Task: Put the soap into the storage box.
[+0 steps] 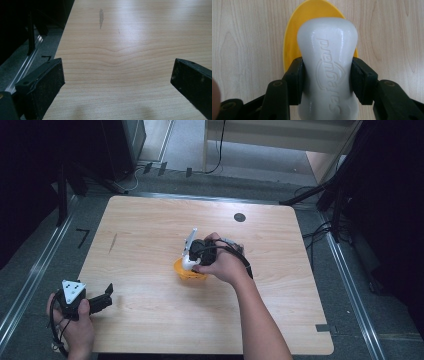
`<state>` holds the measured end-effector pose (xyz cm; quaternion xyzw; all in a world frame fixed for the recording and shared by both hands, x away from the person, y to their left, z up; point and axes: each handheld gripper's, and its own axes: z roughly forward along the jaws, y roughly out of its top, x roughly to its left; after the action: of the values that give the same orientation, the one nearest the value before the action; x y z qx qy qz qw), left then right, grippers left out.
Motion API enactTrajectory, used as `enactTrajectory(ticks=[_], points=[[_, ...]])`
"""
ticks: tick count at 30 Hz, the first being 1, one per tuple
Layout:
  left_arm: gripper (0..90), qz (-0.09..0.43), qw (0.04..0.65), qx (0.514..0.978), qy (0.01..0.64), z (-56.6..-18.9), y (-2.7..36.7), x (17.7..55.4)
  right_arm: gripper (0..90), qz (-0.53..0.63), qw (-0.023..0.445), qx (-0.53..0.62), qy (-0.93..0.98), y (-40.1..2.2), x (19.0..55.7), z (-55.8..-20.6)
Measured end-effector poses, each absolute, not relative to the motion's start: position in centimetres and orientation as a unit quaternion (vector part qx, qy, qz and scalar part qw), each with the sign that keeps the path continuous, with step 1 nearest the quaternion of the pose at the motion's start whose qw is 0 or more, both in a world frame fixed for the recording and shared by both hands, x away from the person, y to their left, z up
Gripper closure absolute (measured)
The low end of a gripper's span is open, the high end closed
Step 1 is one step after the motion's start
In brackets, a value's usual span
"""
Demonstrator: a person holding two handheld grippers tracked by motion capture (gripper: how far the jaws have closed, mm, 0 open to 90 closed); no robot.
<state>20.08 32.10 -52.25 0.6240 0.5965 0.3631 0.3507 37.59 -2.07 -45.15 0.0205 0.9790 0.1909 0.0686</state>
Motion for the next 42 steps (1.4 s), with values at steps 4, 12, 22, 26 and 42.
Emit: enactTrajectory(ticks=[4,12,22,26,42], points=[[0.0,0.363,0.35,0.624,0.596,-52.2,32.1,20.1,50.4,0.187,0.063,0.019,0.98,-1.9,37.8,-45.5],[0.0,0.362,0.35,0.625,0.596,-52.3,32.1,20.1,50.2,0.182,0.059,0.019,0.981,-1.7,37.9,-46.1],[0.0,0.362,0.352,0.624,0.596,-52.3,32.1,20.1,42.0,0.201,0.062,0.033,0.977,-1.5,38.0,-45.6],[0.0,0.363,0.352,0.623,0.596,-52.3,32.1,20.1,38.8,0.197,0.068,0.039,0.977,-1.9,37.7,-45.4],[0.0,0.363,0.35,0.625,0.596,-52.2,32.1,20.1,23.2,0.241,0.056,0.161,0.955,-7.0,36.5,-44.6]])
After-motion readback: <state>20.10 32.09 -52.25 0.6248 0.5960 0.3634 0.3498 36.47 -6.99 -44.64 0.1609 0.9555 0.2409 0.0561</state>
